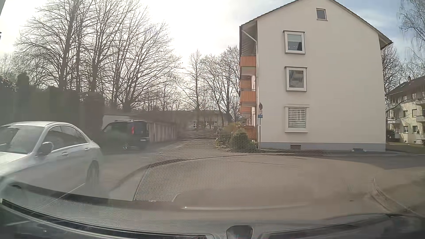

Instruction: Follow the waypoints while adhering to traffic rules and regulations

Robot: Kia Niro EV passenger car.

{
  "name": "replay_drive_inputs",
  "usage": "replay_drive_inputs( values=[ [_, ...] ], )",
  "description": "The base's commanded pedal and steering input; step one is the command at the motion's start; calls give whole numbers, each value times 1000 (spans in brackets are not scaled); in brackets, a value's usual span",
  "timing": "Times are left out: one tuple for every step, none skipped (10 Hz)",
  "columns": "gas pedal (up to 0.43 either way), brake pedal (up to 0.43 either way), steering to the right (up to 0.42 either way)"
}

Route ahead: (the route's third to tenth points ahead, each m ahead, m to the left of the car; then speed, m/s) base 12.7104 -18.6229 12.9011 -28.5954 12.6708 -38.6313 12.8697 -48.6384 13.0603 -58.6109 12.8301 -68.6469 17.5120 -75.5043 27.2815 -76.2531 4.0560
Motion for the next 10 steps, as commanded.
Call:
replay_drive_inputs(
  values=[
    [0,0,172],
    [0,0,189],
    [0,0,200],
    [0,0,210],
    [0,0,217],
    [0,0,230],
    [0,0,243],
    [0,0,257],
    [0,0,266],
    [0,0,277]
  ],
)
